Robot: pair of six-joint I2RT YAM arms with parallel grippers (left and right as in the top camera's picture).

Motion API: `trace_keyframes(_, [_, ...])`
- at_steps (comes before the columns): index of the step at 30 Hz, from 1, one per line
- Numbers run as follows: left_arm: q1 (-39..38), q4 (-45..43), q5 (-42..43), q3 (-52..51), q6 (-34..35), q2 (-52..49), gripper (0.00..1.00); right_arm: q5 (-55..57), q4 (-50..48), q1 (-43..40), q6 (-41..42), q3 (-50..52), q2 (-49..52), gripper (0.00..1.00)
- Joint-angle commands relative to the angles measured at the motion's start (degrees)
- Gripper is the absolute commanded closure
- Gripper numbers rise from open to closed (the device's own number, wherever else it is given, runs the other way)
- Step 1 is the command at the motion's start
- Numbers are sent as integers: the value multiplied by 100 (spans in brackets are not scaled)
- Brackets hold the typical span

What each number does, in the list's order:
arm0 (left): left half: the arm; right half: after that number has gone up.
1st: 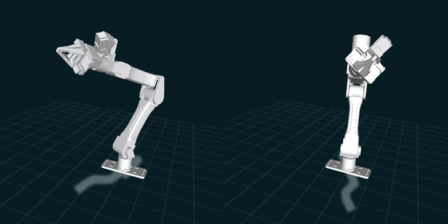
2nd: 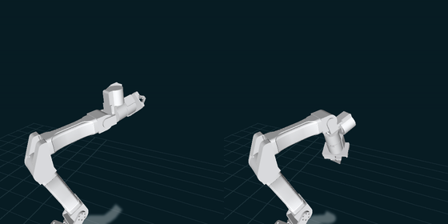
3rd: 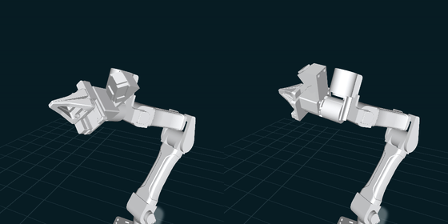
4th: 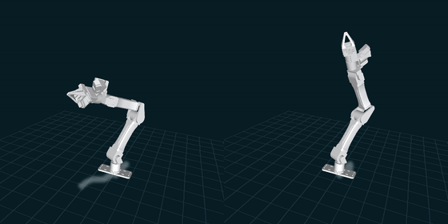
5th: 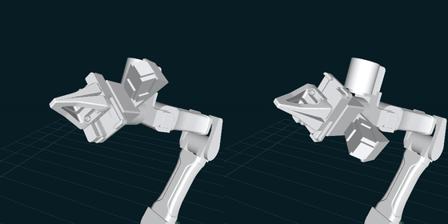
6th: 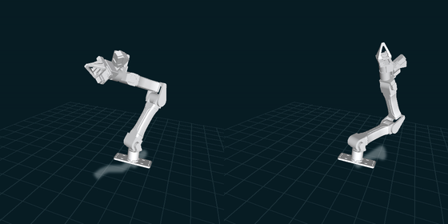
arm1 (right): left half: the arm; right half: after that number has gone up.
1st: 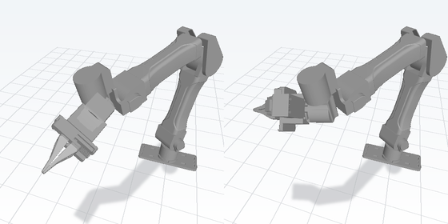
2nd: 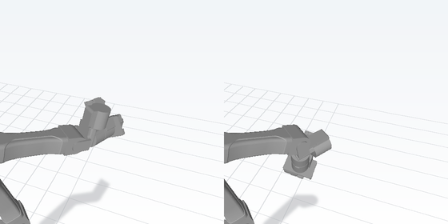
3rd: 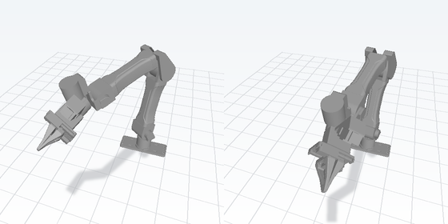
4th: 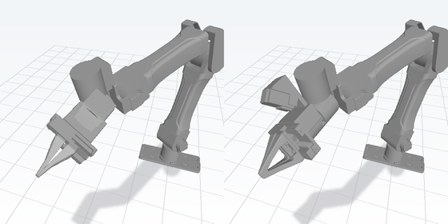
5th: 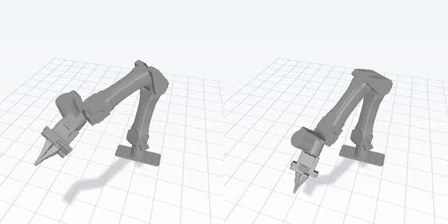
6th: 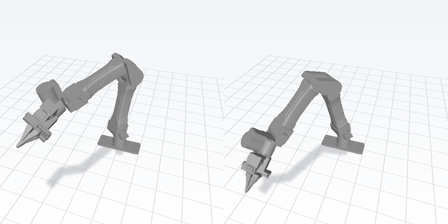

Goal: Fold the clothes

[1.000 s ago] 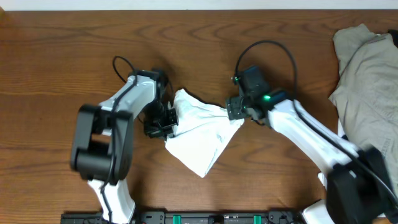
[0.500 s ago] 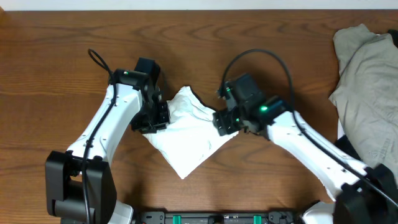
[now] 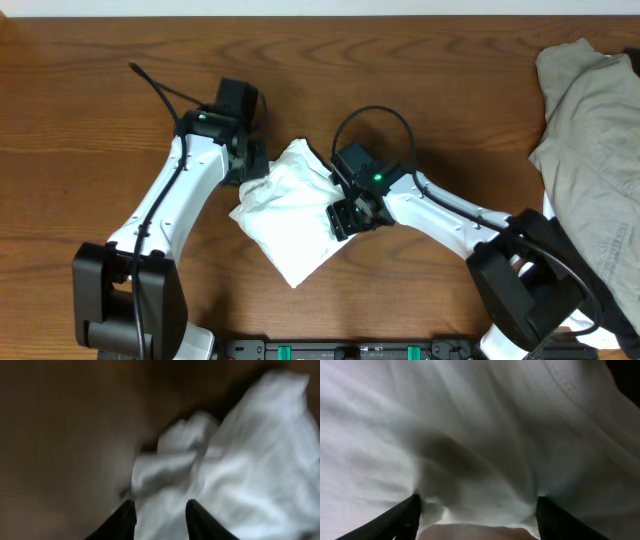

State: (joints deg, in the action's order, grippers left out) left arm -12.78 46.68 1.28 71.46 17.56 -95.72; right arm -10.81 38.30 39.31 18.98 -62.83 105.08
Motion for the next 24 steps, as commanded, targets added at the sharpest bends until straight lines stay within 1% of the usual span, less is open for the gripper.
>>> trace_keyframes(1, [87,-374,330,2,-664,-177,63,-9,-2,37,227,-4,144,28])
trace_keyframes(4, [157,-573,907,2,-1069,-463,52,153,-28,37,227,-4,144,27])
trace_keyframes(5, [175,-588,1019,2,-1222,-588,46,297,-37,37,225,-4,144,27])
trace_keyframes(7, [184,-584,1056,2,-1384,-831,36,595,-66,13,225,-4,144,25])
trace_keyframes(10, [184,-586,1126,2,-1436,-1147,28,994,-243,-83,216,-4,144,24])
trace_keyframes(12, [184,-588,1294,2,-1438,-1320,26,1248,-374,-188,216,-4,144,24])
trace_keyframes(15, [184,-586,1644,2,-1438,-1528,25,1502,-647,-396,120,-4,144,24])
trace_keyframes(21, [184,-535,2347,2,-1436,-1692,25,1488,-1097,-678,-343,-4,144,24])
trace_keyframes(24, [184,-505,2382,2,-1436,-1692,25,1488,-1106,-695,-463,-4,144,24])
